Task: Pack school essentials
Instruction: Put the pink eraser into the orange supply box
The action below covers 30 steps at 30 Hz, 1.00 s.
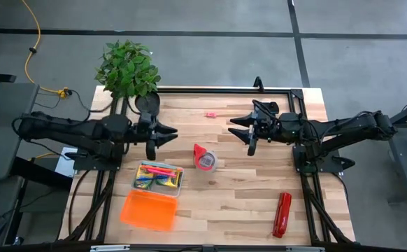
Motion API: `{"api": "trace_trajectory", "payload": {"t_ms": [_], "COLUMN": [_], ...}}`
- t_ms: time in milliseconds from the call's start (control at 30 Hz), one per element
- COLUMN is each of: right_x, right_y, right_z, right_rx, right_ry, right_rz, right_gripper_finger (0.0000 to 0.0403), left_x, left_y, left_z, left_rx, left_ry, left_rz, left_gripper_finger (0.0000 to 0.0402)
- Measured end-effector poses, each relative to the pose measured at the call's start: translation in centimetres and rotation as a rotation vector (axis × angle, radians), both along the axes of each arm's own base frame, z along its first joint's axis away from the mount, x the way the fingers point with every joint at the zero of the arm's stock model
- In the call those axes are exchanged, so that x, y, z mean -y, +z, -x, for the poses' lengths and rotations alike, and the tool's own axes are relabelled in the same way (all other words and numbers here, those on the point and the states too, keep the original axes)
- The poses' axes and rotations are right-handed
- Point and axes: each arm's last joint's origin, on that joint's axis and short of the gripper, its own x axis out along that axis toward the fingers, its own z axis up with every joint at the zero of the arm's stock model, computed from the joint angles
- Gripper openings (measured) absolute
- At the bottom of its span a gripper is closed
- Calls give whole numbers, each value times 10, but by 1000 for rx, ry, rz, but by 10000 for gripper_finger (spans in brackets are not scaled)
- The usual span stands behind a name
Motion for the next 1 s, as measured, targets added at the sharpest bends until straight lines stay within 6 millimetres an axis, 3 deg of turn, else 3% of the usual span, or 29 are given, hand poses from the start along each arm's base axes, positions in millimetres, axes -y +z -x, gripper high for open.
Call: {"api": "trace_trajectory", "payload": {"t_ms": [167, 533, 733, 867, 1000], "right_x": [0, 0, 1, 18, 49], "right_y": [0, 0, 1, 6, 13], "right_z": [0, 0, 0, -13, -40], "right_rx": [2, 5, 10, -89, -292], "right_ry": [1, 4, -8, -115, -190], "right_rz": [5, -8, -54, -124, -138], "right_gripper_finger": [167, 167, 167, 167, 167], "left_x": [1, 1, 1, 1, 1], "left_y": [-16, -15, -13, -6, -1], "left_z": [0, -2, 1, 8, 15], "left_rx": [8, -5, 17, 56, 84], "left_ry": [3, -22, -20, -10, 14], "left_rz": [56, -56, -41, -43, -66], "left_gripper_finger": [111, 203, 220, 220, 219]}}
